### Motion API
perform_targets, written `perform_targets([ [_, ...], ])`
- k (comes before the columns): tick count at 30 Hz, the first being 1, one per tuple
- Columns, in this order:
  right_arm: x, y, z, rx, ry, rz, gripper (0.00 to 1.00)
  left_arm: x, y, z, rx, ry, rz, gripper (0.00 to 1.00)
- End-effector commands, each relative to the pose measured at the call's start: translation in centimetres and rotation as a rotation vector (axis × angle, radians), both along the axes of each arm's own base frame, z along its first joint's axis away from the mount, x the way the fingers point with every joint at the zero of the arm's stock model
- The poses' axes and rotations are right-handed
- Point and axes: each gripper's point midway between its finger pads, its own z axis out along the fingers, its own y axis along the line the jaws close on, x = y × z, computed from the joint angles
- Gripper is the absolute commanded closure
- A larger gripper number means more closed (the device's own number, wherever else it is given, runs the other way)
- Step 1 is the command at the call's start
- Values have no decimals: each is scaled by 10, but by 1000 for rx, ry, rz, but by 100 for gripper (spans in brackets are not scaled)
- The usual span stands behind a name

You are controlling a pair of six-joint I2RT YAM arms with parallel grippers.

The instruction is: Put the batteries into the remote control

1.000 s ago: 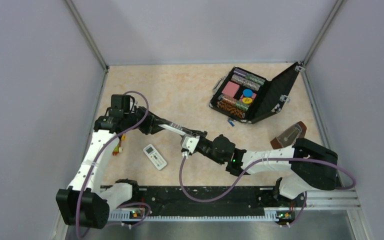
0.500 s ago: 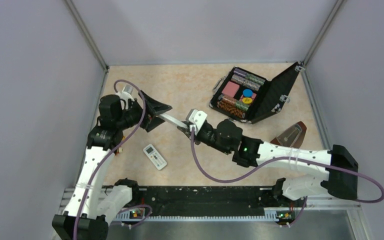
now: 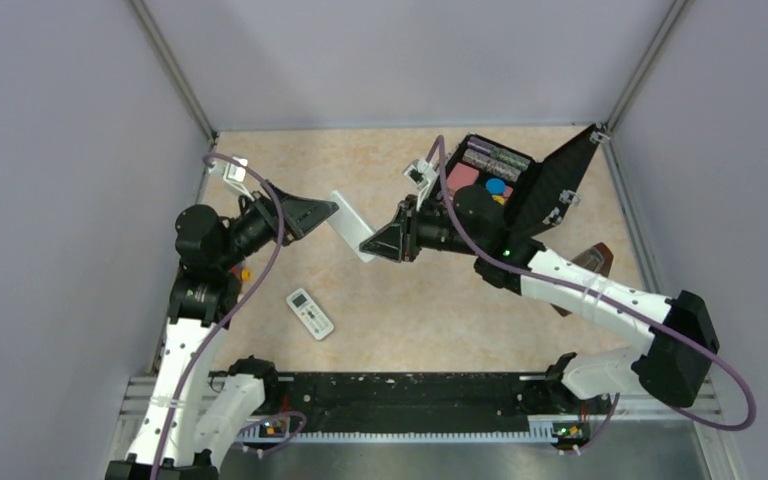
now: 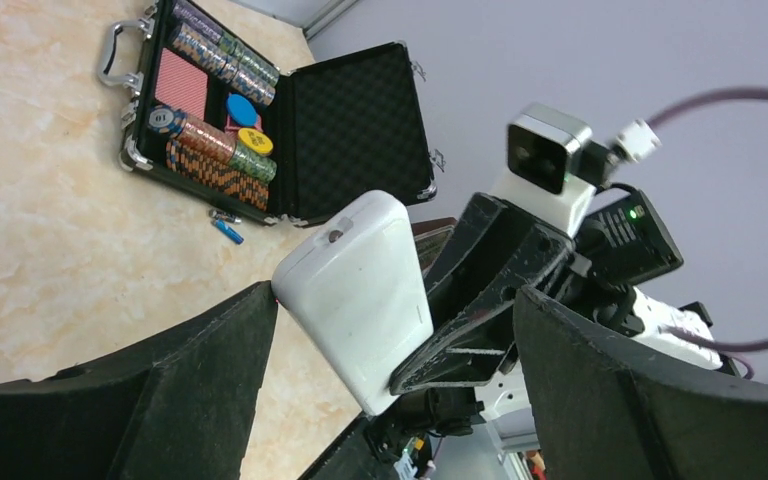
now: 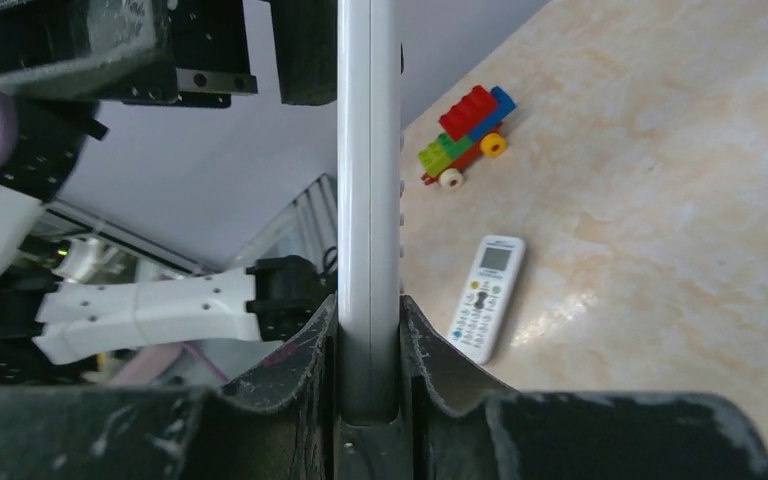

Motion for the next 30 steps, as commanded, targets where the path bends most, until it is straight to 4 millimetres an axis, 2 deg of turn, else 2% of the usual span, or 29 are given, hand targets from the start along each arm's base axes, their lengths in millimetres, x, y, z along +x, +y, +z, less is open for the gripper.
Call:
perform_targets([
  [1, -17, 9, 45, 186, 245, 155, 100, -9, -8, 21, 1, -129, -81, 10],
  [8, -27, 14, 59, 283, 346, 297, 100, -6, -10, 27, -48, -104, -92, 21],
  [12, -31, 15, 68, 322, 369, 342, 100, -3, -13, 15, -61, -64, -110, 29],
  [15, -32, 16, 67, 311, 386, 344, 100, -6, -14, 11, -64, -53, -121, 44],
  [19, -28, 17, 63, 296, 427, 327, 100, -9, -15, 8, -73, -36, -137, 69],
  [22, -23, 18, 56, 287, 462, 301, 100, -11, -16, 5, -89, -6, -152, 97],
  [23, -21, 18, 55, 288, 469, 288, 100, -12, -17, 4, -95, 4, -154, 100],
  [28, -4, 14, 55, 299, 425, 155, 95, -8, -14, 9, -130, 15, -120, 100],
  [30, 7, 7, 55, 288, 432, 57, 97, -4, -12, 11, -142, 26, -91, 100],
])
